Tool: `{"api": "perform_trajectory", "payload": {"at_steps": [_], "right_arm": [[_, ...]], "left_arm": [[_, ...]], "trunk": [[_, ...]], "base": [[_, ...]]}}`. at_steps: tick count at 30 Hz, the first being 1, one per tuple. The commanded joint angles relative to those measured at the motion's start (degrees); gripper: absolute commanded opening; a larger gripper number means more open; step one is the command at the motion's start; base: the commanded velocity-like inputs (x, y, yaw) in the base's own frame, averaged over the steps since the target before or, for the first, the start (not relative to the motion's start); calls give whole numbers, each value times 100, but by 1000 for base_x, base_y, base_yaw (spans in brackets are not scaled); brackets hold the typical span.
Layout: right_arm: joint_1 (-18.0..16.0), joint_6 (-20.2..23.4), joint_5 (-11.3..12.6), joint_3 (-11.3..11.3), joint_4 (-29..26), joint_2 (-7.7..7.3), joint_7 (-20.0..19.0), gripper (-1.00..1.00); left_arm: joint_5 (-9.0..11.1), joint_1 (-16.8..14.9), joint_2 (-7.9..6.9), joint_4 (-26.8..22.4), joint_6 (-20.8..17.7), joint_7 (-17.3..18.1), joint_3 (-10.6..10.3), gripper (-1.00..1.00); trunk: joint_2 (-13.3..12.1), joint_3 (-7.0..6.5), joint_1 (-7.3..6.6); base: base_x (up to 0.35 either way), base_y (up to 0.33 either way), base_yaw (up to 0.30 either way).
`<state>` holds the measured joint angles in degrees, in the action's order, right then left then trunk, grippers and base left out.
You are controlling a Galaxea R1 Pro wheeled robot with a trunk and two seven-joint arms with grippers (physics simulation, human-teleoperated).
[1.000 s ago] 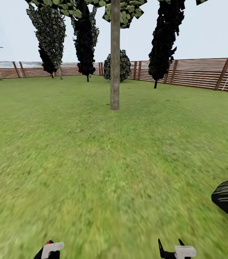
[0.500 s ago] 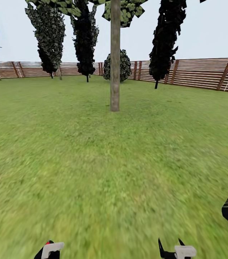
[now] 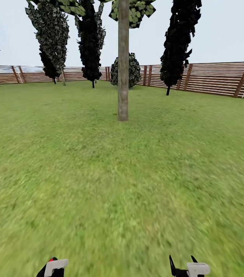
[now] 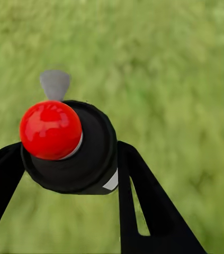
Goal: In the garden, pick up the pesticide atomizer on the floor and spray pesticide onto both trees until each tree trunk is fully covered.
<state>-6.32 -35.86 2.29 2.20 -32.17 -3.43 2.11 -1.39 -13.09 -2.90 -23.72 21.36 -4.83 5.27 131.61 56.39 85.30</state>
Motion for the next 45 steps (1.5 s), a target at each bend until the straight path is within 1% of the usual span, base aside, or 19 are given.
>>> {"api": "perform_trajectory", "payload": {"at_steps": [1,45], "right_arm": [[0,0,0,-2,0,0,0,100],[0,0,0,0,0,0,0,100]], "left_arm": [[-1,0,0,-1,0,0,0,-100],[-1,0,-9,-1,0,0,0,-100]], "trunk": [[0,0,0],[0,0,0]], "base": [[338,0,0],[338,0,0]]}}
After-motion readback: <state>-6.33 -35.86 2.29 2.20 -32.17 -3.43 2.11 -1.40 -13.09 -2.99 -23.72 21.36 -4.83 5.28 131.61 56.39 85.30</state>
